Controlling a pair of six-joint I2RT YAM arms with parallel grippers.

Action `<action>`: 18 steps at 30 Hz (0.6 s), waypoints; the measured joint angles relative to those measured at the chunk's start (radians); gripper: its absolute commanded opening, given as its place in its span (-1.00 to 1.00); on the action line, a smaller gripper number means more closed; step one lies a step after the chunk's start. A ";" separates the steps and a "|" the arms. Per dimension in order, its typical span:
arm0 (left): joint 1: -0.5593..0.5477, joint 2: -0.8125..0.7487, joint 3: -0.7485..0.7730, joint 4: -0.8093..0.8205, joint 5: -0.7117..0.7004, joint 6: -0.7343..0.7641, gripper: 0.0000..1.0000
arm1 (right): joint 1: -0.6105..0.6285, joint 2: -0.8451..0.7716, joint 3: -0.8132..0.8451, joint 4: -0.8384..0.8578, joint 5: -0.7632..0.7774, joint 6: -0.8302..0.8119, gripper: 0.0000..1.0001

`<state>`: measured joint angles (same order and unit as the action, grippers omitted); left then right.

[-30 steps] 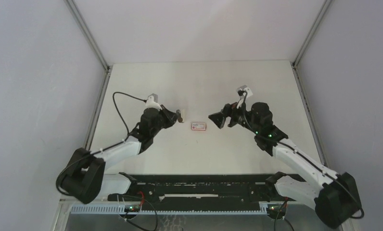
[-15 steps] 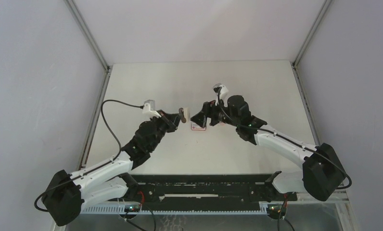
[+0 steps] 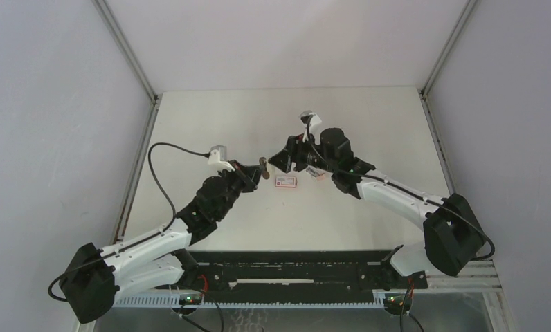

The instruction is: Load the staples into the stapler

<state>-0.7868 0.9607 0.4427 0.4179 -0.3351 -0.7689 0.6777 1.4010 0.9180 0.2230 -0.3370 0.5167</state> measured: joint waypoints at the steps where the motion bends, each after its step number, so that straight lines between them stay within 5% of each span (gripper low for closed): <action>1: -0.001 0.000 0.000 0.000 -0.001 0.002 -1.00 | 0.000 0.007 0.006 0.000 -0.003 0.000 0.07; 11: -0.004 0.000 0.000 0.019 -0.001 0.021 -1.00 | 0.000 0.074 0.055 0.003 -0.064 0.005 -0.09; 18: -0.007 0.000 -0.002 0.020 -0.004 0.026 -1.00 | -0.001 0.089 0.062 0.005 -0.101 0.011 -0.85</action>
<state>-0.7937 0.9611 0.4412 0.4381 -0.3389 -0.7429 0.6769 1.4902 0.9802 0.2283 -0.4385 0.5282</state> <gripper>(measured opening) 0.023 0.213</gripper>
